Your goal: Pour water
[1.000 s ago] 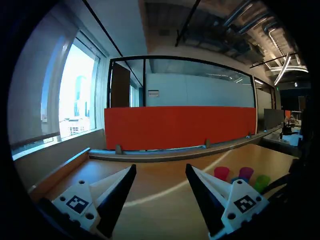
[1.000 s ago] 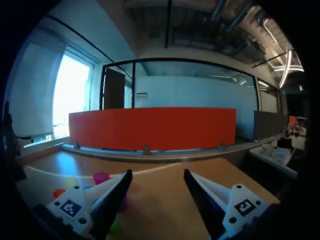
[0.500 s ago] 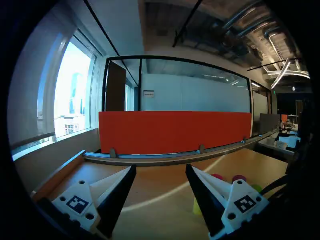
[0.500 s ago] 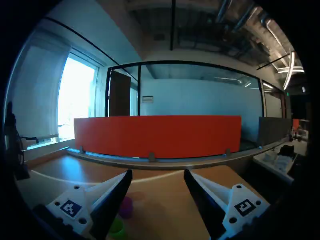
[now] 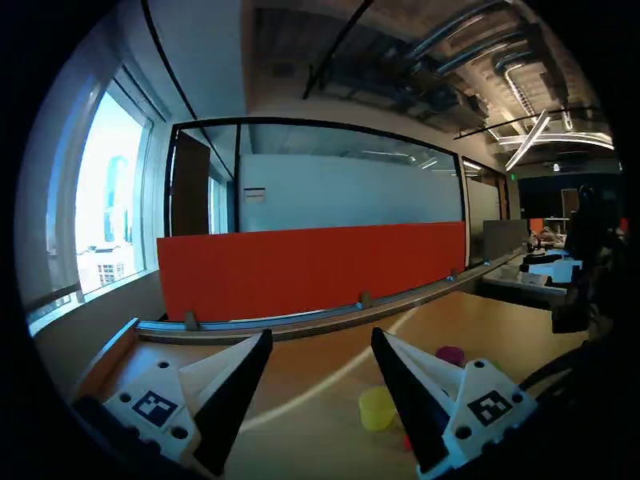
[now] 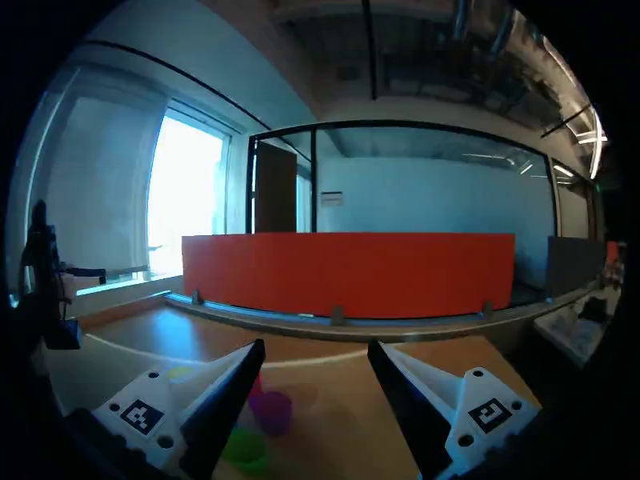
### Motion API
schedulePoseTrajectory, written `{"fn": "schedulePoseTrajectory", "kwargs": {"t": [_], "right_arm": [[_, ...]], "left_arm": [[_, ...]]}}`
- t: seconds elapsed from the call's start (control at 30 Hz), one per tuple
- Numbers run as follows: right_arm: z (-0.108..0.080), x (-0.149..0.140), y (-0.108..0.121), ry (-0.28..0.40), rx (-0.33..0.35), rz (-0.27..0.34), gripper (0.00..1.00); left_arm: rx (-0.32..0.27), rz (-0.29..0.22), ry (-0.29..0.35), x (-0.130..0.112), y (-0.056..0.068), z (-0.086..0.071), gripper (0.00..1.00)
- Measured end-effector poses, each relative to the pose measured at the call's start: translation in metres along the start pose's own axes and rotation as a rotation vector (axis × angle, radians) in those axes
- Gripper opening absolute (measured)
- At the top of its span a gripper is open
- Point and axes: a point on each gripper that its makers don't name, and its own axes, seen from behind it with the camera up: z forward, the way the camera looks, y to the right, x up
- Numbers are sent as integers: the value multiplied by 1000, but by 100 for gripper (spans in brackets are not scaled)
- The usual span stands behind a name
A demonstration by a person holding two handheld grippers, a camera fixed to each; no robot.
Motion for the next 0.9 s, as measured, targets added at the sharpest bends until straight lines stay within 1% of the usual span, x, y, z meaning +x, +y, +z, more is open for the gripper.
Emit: {"fn": "schedulePoseTrajectory", "kwargs": {"t": [0.2,0.3,0.4,0.6,0.7,0.9], "right_arm": [[2,3,-19,-15,88,17,100],[2,5,-26,-11,125,19,100],[4,3,-30,-18,144,10,100],[6,-4,-37,-45,168,-32,100],[6,-6,-42,-58,184,-49,100],[4,-11,-49,-84,216,-74,100]], "left_arm": [[-58,-17,5,2,12,2,91],[-81,-18,8,4,15,3,91],[-92,-22,-1,1,16,5,91],[-145,-39,-32,-6,27,9,91],[-161,-37,-44,-8,29,11,91],[-204,-8,-70,-10,36,15,91]]}}
